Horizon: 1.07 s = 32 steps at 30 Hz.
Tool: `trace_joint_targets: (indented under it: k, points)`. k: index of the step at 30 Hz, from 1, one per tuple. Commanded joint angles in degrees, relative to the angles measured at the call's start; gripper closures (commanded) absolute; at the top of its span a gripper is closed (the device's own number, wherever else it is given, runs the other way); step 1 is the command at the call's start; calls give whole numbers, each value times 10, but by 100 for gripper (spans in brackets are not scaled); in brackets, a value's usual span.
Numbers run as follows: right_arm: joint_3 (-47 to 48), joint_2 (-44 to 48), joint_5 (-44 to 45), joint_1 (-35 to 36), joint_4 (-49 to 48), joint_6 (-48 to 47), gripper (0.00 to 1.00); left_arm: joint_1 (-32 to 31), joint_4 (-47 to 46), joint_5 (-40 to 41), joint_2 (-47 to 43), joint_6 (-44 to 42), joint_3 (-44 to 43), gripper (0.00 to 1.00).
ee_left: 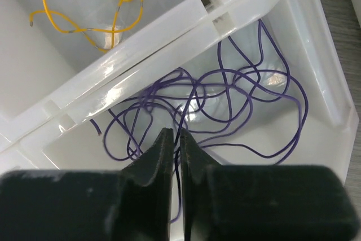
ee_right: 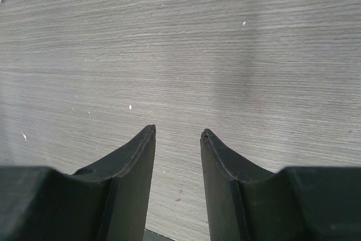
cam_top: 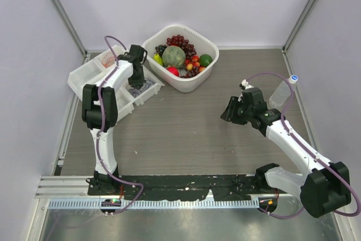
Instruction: Untangle the cables
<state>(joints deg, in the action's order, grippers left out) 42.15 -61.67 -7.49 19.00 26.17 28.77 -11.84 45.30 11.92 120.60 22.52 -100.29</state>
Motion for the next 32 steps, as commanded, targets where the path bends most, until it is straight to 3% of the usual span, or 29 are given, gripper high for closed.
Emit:
trace_joint_targets:
  k: [1, 6, 13, 21, 25, 26, 27, 28, 32]
  points:
    - [21, 0, -16, -2, -16, -1, 57, 4, 22, -22, -40, 5, -40, 79]
    - [28, -10, -2, -2, -16, -22, 57, 4, 33, -52, -70, 11, -56, 51]
    - [72, -45, -11, -2, -37, -14, 56, 3, 12, -71, -196, -6, 10, 30]
    - [145, -30, 64, -2, -39, -28, 51, 2, -76, -196, -325, 11, 64, 11]
    - [208, -10, 112, -2, -42, -46, 43, 2, -92, -228, -348, 2, 14, 9]
    - [219, -6, 124, -2, -43, -52, 34, 1, -83, -234, -346, 1, -8, 7]
    - [241, 2, 127, -2, -45, -57, 32, 1, -78, -237, -346, 2, -30, 5]
    - [249, 7, 128, -2, -53, -69, 17, -1, -80, -240, -349, 5, -42, 4]
    - [290, 44, 170, -2, -97, -82, 17, -4, -124, -277, -371, 30, -65, 0]
